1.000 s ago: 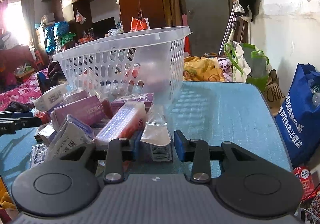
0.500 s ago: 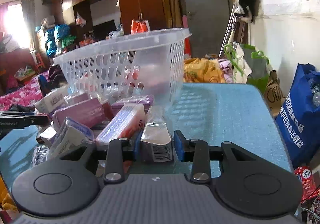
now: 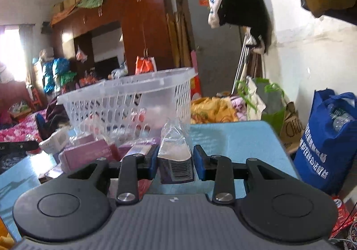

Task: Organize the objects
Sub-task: 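Drop both held bags into the basket, opening both tools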

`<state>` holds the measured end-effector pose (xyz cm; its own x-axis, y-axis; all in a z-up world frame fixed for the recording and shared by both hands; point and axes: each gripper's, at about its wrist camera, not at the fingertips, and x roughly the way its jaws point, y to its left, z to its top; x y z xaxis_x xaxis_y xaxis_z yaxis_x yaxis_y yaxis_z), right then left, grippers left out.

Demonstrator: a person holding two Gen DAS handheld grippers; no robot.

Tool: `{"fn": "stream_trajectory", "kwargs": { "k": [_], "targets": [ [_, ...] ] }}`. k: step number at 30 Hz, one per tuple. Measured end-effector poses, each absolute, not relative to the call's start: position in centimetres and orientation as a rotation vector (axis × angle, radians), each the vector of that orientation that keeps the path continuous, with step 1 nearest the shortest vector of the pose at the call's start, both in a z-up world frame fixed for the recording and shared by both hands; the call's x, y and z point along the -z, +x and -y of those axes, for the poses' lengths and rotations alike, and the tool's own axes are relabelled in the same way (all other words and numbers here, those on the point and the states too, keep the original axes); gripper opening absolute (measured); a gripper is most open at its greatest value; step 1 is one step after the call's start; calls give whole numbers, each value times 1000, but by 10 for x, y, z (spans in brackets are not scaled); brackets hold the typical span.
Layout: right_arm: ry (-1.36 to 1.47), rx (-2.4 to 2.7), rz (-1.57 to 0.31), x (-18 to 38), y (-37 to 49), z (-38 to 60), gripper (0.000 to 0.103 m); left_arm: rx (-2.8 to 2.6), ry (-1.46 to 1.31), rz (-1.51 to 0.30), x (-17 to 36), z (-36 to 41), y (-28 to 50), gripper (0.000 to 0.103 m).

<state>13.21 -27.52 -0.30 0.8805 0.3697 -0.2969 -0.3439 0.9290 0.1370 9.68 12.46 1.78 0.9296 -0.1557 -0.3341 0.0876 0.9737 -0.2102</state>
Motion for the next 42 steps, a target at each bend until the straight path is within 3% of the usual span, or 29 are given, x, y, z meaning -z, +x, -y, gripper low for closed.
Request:
{"fn": "stream_trajectory", "kwargs": {
  "k": [17, 25, 32, 33, 34, 35, 36, 40, 42],
  "targets": [
    [130, -429, -218, -32, 112, 276, 37, 206, -161, -229, -46, -106, 81, 52],
    [9, -457, -157, -82, 159, 219, 37, 262, -110, -214, -110, -75, 148, 52],
    [-24, -453, -234, -85, 218, 188, 38, 238, -92, -306, -118, -51, 209, 54],
    [-40, -445, -231, -83, 221, 184, 51, 237, -79, -308, -116, -49, 215, 55],
    [-58, -432, -234, -82, 220, 181, 82, 226, -54, -318, -113, -47, 221, 66],
    [-79, -408, -245, -79, 218, 178, 95, 206, -38, -332, -108, -46, 223, 79],
    [-83, -386, -220, -77, 210, 179, 102, 198, -32, -334, -104, -48, 221, 82],
    [-78, -405, -130, -64, 154, 200, 103, 230, -66, -277, -92, -64, 178, 82],
    [-30, -438, -142, -50, 125, 217, 103, 223, -66, -236, -85, -69, 149, 87]
  ]
}}
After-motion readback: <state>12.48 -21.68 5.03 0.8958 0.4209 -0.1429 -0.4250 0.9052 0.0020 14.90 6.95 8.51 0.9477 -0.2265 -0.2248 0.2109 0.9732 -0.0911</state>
